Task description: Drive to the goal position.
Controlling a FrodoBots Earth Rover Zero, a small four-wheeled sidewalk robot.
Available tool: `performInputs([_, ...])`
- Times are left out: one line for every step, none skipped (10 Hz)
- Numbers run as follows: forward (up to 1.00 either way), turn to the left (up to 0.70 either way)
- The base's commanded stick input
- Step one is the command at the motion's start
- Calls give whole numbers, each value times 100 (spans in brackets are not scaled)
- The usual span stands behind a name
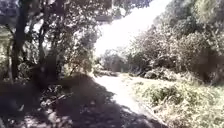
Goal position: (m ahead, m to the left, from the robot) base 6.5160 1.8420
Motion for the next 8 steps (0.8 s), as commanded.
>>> performInputs([50,0])
performInputs([50,0])
performInputs([50,0])
performInputs([50,0])
performInputs([50,0])
performInputs([50,0])
performInputs([50,0])
performInputs([50,0])
